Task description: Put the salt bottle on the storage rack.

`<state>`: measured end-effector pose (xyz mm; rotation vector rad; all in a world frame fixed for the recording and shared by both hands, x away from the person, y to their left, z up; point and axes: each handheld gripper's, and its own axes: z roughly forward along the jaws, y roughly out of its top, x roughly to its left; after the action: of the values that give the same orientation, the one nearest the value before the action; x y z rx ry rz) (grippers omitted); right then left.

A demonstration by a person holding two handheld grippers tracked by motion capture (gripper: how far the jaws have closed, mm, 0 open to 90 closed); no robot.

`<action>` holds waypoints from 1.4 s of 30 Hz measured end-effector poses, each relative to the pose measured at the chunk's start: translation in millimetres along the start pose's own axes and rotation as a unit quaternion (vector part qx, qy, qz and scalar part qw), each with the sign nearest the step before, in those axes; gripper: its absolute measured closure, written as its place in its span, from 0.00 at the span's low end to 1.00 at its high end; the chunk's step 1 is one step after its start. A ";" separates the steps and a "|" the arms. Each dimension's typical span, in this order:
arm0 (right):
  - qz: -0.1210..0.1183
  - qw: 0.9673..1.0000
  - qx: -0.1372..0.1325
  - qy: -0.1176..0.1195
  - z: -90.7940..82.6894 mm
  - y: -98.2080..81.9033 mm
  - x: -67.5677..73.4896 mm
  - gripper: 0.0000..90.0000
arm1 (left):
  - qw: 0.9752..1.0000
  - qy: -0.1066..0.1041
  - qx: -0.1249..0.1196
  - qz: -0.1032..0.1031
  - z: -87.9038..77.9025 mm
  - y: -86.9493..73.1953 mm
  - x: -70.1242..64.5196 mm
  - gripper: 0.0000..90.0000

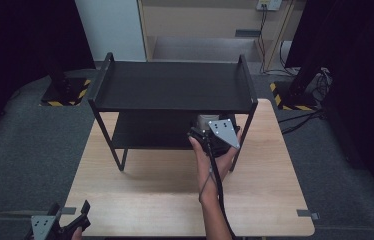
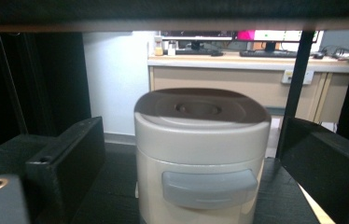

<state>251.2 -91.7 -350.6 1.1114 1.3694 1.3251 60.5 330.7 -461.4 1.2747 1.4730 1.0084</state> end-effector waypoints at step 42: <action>0.013 0.999 -0.018 0.032 -132.5 -77.5 -42.5 0.03 | 1.000 -0.006 -0.001 0.019 7.4 4.7 -11.6 0.03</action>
<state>128.0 -160.0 -424.9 1.0748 1.3756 1.4096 69.4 320.0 -457.3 1.3099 1.4431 1.0246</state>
